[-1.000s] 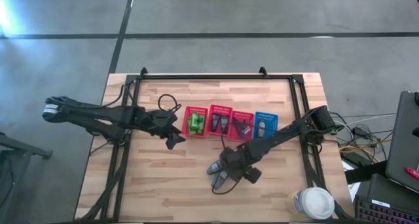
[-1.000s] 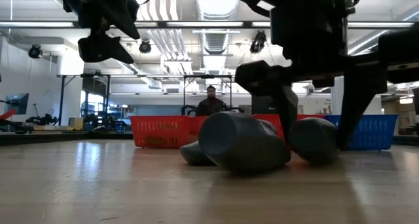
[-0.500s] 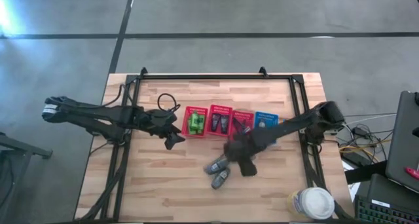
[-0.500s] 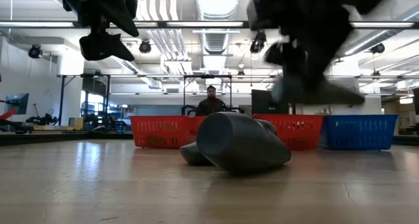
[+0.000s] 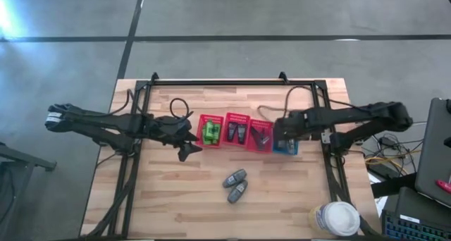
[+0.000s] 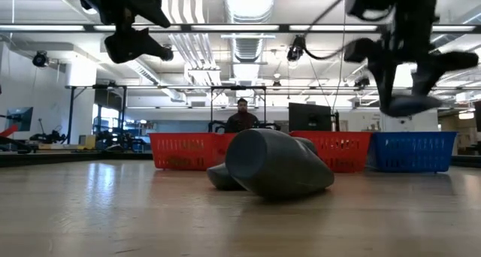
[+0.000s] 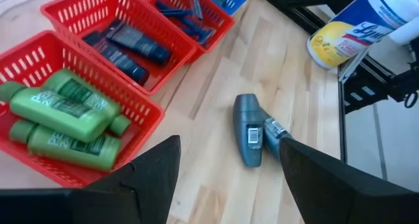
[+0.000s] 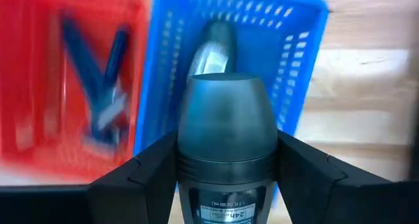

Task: Pick & Place Travel size toiletries
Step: Put the gray deodorant in the blue bin

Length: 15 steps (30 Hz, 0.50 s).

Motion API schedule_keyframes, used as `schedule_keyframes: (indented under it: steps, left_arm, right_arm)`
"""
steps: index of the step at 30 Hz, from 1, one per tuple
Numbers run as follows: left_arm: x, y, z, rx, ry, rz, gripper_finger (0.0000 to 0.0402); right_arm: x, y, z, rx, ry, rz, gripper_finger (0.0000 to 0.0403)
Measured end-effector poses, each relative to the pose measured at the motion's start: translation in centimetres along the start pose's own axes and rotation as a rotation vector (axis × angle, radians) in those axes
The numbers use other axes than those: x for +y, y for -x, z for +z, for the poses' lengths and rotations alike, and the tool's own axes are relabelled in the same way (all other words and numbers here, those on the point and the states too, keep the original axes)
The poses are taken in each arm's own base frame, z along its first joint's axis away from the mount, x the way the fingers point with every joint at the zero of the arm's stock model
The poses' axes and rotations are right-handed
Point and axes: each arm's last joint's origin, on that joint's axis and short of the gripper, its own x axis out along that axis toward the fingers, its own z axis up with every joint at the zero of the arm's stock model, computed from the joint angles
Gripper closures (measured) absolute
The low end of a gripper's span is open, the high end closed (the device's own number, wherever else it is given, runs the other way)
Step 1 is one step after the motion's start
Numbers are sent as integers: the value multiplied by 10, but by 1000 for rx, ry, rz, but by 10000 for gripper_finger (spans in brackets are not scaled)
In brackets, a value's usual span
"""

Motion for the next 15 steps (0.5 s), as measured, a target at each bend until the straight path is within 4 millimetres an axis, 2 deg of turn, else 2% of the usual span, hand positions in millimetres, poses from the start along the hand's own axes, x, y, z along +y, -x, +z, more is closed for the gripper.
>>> schedule_keyframes:
  steps: [3, 7, 10, 15]
  left_arm:
    - [0, 0, 0, 0, -19, 0, 138]
    - [0, 0, 0, -1, -23, 0, 138]
    - [0, 0, 0, 0, -23, 0, 138]
    - [0, 0, 0, 4, -23, -1, 138]
  right_arm:
    - [-13, -13, 5, -24, -129, 74, 193]
    - [-23, -20, 7, -103, -220, 78, 195]
    - [-26, -25, 6, -113, -200, 53, 184]
    - [-24, -33, 5, -102, -153, 11, 141]
